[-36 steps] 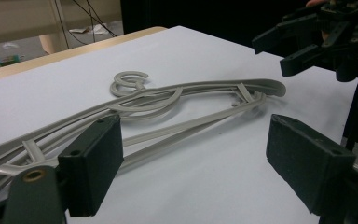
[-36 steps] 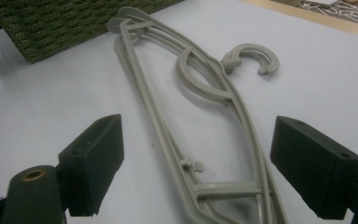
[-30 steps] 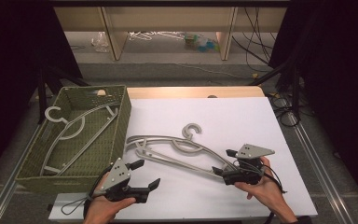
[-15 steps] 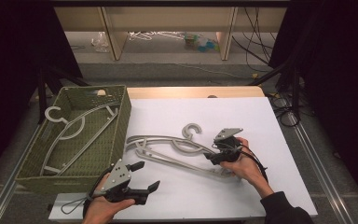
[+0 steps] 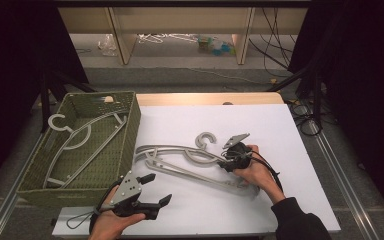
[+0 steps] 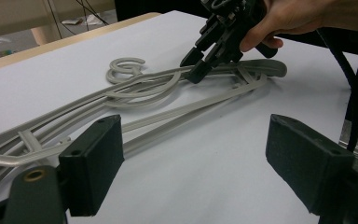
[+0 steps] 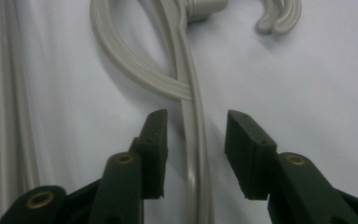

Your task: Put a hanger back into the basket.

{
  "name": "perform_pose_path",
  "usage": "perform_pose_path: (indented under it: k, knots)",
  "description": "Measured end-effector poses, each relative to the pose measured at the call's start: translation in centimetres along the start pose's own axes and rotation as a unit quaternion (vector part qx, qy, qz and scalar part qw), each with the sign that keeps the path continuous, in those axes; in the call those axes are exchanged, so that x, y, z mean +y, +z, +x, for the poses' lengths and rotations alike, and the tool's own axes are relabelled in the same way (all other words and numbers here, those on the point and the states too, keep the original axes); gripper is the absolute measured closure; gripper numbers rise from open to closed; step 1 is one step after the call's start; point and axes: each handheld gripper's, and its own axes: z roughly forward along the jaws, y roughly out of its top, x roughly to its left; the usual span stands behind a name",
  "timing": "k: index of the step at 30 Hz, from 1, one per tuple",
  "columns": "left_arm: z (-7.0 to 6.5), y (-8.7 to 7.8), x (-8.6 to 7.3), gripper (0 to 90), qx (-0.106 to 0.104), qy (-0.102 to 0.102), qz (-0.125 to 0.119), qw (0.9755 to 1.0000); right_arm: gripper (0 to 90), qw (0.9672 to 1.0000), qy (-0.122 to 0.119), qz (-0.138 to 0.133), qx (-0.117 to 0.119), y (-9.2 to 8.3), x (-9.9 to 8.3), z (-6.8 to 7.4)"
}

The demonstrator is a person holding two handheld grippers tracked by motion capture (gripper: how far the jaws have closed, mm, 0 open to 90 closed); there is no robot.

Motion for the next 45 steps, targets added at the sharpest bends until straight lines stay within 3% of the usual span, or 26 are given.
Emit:
perform_pose_path:
  k: [4, 6, 8, 9, 11, 15, 20, 24, 29, 32, 33, 34, 36, 39, 45]
  knots:
    - [0.0, 0.1, -0.1, 19.0, -0.001, 0.002, 0.004, 1.0000, 69.9, 0.9998, -0.018, 0.002, 0.010, 0.4, 0.0, -0.2]
    - [0.0, 0.1, -0.1, 19.0, -0.001, 0.000, 0.005, 1.0000, 73.7, 0.9996, -0.018, 0.017, 0.015, 0.2, 0.1, -0.2]
    - [0.0, 0.1, -0.1, 19.1, 0.000, 0.001, 0.005, 1.0000, 75.9, 0.9996, -0.022, 0.012, 0.016, 0.3, 0.1, -0.2]
    - [0.0, 0.1, -0.1, 19.1, -0.002, 0.000, 0.005, 1.0000, 80.0, 0.9993, -0.035, 0.006, 0.011, 0.3, 0.0, -0.3]
    - [0.1, 0.1, -0.1, 19.2, -0.003, 0.008, 0.005, 1.0000, 80.8, 0.9989, -0.045, 0.006, 0.012, 0.2, 0.1, -0.2]
    - [0.1, 0.1, -0.1, 19.2, -0.001, 0.001, 0.004, 1.0000, 80.7, 0.9977, -0.067, 0.014, 0.003, 0.0, 0.3, -0.1]
    - [0.2, 0.2, -0.2, 19.2, 0.001, 0.001, 0.007, 1.0000, 81.6, 0.9966, -0.079, -0.024, -0.004, -1.5, 1.1, 0.2]
    - [0.2, 0.1, -0.1, 19.4, 0.000, -0.001, 0.004, 1.0000, 81.6, 0.9966, -0.075, -0.034, 0.002, -2.0, 1.1, 0.3]
    - [0.3, 0.0, -0.1, 19.5, 0.003, -0.006, 0.000, 1.0000, 81.8, 0.9933, -0.079, -0.081, 0.023, -3.9, 1.2, 0.2]
    - [0.4, 0.0, 0.0, 19.6, 0.005, -0.003, 0.001, 1.0000, 81.8, 0.9924, -0.081, -0.089, 0.024, -4.4, 1.1, 0.3]
    - [0.4, -0.1, -0.1, 19.7, 0.008, -0.001, 0.004, 1.0000, 81.9, 0.9921, -0.082, -0.089, 0.034, -4.7, 1.2, 0.5]
    - [0.4, 0.0, -0.1, 19.6, 0.005, -0.004, 0.000, 1.0000, 81.8, 0.9911, -0.084, -0.099, 0.027, -4.7, 1.2, 0.6]
    - [0.5, 0.0, 0.0, 19.7, 0.009, -0.003, 0.002, 1.0000, 81.8, 0.9909, -0.083, -0.099, 0.040, -5.2, 1.3, 0.6]
    - [0.5, -0.1, -0.1, 19.7, 0.009, -0.001, 0.005, 0.9999, 81.8, 0.9885, -0.075, -0.120, 0.053, -5.8, 1.4, 0.6]
    - [0.5, -0.1, -0.1, 19.8, 0.011, -0.004, 0.003, 0.9999, 81.9, 0.9853, -0.082, -0.138, 0.058, -6.5, 1.7, 0.9]
